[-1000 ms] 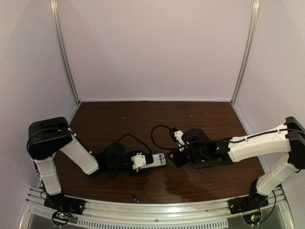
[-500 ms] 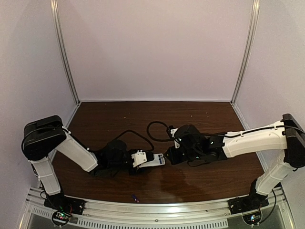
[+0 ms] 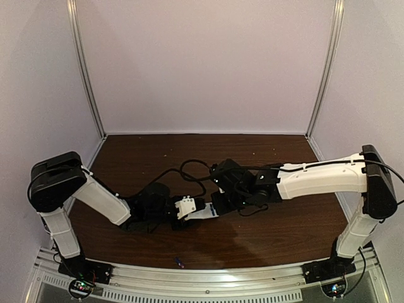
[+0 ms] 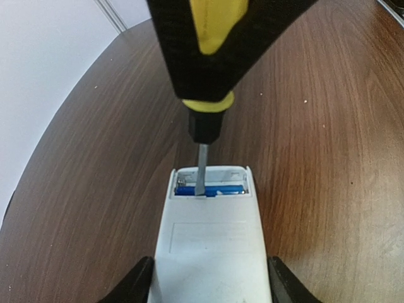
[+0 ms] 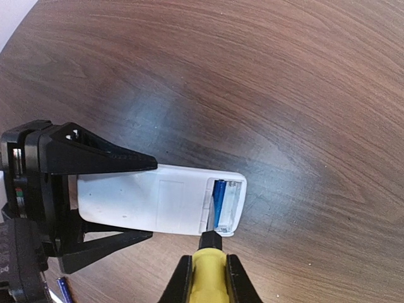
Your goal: Unload the batteries from the remote control
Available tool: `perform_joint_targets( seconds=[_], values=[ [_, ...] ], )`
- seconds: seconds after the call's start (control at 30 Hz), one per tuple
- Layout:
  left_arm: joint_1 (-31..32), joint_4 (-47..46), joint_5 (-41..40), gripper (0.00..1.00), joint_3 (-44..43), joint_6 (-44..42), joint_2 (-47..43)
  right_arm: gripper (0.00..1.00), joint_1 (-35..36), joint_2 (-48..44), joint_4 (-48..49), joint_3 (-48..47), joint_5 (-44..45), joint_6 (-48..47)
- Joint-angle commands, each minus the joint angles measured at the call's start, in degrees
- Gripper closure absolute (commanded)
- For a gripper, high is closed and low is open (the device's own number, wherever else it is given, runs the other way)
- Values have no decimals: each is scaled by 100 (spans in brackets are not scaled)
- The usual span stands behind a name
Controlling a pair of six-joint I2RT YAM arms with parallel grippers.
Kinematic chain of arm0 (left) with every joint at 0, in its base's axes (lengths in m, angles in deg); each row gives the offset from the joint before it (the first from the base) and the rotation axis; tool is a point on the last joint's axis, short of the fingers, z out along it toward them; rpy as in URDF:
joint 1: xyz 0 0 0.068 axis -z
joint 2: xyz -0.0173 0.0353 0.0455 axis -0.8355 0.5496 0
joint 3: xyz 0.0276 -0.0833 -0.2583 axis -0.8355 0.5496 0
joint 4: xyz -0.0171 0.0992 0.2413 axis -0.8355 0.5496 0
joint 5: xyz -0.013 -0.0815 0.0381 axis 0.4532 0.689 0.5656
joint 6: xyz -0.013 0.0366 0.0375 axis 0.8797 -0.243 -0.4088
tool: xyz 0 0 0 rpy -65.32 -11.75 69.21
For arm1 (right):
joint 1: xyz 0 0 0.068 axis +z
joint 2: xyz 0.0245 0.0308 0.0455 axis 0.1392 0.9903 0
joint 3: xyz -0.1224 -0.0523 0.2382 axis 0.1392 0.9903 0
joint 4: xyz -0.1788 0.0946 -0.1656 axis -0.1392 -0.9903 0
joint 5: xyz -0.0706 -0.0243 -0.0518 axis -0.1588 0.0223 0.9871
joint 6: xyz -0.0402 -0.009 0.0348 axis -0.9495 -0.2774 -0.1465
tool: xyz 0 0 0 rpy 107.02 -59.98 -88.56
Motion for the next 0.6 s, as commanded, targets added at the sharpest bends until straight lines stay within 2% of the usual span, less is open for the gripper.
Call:
perform_joint_targets(
  seconds=[0.0,0.27,0.37,0.57],
  values=[
    [172,-468,692,100,-293,-142,-175,100,118,600,-544,-259,-216,-226],
    [175,-455,658,100,-310,-138,-162,100,172,774,-749,-621,-170,-268],
    [173,-431,673,100,-328,-125,-159,100,272,1084,-1243,-1003,178,-204],
    [174,-382,631,100,-346,-118,-155,100,345,1484,-1590,-1264,656,23]
  ],
)
